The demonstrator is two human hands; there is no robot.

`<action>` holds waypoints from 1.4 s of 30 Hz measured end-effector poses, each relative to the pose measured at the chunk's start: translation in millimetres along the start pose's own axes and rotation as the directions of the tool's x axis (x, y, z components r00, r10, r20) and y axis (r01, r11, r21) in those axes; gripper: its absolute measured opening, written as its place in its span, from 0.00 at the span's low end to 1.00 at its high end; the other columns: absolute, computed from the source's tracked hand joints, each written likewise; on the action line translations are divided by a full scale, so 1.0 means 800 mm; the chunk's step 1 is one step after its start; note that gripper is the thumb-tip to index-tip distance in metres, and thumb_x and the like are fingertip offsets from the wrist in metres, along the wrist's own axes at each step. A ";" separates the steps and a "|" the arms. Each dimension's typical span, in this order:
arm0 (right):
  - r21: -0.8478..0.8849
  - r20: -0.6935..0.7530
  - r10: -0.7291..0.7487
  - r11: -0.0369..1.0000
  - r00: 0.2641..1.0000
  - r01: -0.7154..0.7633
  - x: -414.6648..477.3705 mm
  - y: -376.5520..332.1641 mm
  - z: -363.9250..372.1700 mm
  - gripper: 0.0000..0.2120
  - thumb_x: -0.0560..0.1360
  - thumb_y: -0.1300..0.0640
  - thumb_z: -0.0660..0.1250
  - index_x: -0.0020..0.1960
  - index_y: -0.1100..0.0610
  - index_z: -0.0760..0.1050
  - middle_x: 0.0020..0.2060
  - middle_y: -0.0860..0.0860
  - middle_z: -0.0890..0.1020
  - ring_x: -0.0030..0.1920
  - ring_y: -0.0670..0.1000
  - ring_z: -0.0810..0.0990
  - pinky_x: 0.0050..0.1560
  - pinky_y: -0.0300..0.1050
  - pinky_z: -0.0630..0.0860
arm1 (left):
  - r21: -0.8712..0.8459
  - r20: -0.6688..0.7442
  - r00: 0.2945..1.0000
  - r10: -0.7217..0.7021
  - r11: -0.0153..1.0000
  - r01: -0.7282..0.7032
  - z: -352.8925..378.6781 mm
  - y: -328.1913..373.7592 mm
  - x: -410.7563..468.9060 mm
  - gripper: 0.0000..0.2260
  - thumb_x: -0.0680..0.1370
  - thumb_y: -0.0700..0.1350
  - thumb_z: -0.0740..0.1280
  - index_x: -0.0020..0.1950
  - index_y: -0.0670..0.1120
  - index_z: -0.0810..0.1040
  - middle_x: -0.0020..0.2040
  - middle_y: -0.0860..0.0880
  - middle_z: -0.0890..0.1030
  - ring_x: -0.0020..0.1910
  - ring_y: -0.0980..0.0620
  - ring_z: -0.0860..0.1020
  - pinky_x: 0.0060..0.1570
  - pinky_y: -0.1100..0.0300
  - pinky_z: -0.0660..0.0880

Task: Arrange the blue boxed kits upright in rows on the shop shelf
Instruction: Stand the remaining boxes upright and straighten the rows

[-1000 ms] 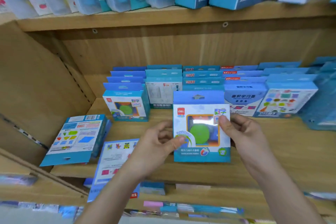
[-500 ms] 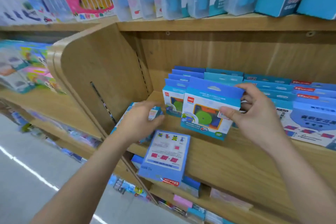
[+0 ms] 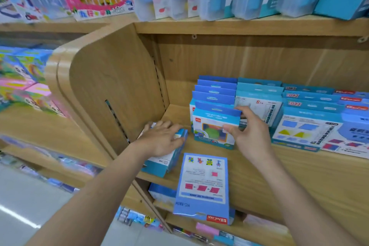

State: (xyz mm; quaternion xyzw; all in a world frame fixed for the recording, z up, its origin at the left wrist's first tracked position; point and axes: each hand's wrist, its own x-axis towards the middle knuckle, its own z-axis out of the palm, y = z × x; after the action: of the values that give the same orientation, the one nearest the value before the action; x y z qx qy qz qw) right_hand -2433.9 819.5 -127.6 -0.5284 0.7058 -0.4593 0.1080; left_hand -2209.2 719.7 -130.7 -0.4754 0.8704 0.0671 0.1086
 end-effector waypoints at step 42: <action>0.213 0.201 0.265 0.928 0.943 -0.306 -0.002 -0.012 0.036 0.16 0.81 0.60 0.55 0.68 0.53 0.67 0.61 0.50 0.77 0.61 0.51 0.75 0.63 0.50 0.71 | -0.641 -0.256 0.964 -0.076 0.759 -0.111 -0.013 0.048 0.034 0.12 0.80 0.49 0.61 0.61 0.45 0.72 0.56 0.50 0.79 0.51 0.52 0.76 0.45 0.58 0.73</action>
State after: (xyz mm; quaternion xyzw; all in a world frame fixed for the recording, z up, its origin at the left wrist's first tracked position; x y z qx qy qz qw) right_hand -2408.6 805.1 -136.9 -0.4394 0.7025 -0.4747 0.2968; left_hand -2257.6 715.8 -126.9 -0.4798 0.8038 0.3011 -0.1818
